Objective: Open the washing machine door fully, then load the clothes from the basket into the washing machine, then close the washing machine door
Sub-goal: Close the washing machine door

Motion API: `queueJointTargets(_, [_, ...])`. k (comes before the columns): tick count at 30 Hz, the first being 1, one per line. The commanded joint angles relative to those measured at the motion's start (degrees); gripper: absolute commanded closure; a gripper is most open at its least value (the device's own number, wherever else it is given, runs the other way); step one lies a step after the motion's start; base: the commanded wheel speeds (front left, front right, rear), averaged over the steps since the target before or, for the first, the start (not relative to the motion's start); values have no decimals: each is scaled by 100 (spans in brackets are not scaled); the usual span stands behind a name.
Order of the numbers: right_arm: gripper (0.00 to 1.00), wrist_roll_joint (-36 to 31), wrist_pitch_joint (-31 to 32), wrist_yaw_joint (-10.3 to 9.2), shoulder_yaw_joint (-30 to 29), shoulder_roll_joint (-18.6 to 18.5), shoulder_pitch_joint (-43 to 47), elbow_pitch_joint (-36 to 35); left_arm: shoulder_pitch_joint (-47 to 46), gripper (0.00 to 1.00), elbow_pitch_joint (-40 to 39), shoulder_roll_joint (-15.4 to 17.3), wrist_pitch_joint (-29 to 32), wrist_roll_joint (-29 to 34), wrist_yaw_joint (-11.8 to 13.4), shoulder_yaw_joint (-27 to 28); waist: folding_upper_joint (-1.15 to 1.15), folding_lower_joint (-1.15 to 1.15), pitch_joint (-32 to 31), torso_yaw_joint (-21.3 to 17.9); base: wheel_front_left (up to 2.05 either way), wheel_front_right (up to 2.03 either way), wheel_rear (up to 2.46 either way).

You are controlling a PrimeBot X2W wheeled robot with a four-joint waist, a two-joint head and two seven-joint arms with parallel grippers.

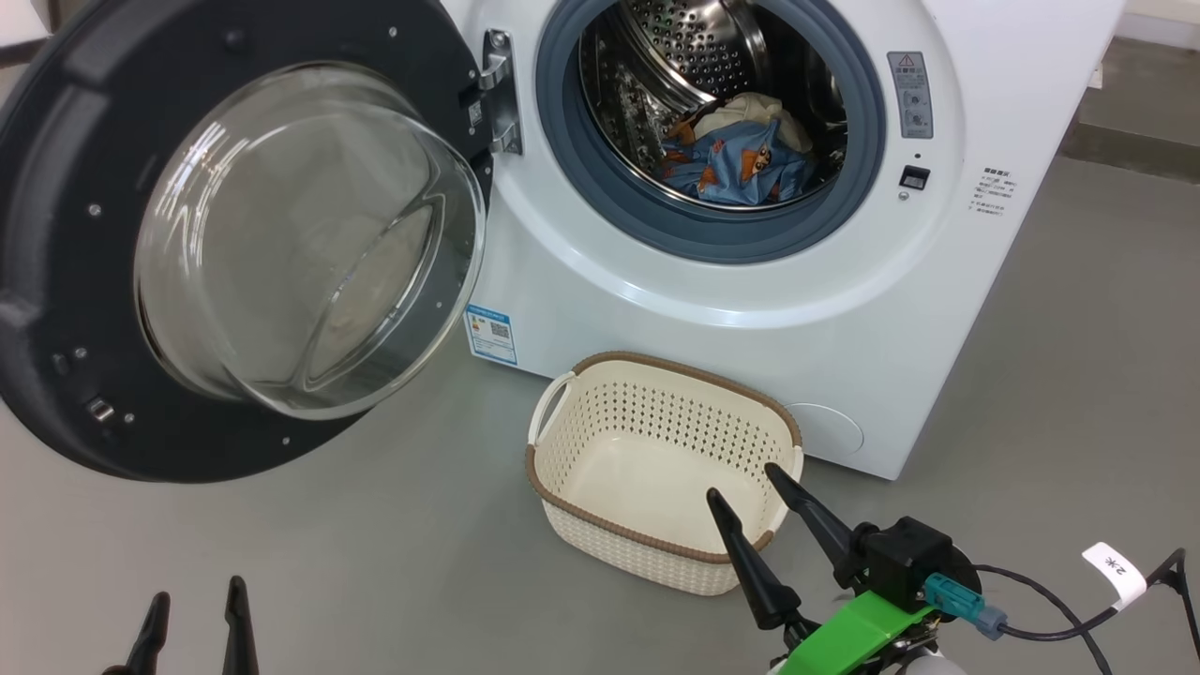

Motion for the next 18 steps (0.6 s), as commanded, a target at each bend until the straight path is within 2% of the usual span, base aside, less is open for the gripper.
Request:
queueJointTargets(1, [0, 37, -28, 9, 117, 30, -182, -119, -108, 0, -163, 58, -77, 1, 43, 183, 0, 0, -1, 0, 0, 0, 0])
queueJointTargets(18, [0, 27, -28, 9, 101, 30, -141, -158, -118, 0, -160, 68, -78, -14, 38, 188, 0, 0, -10, -5, 0, 0, 0])
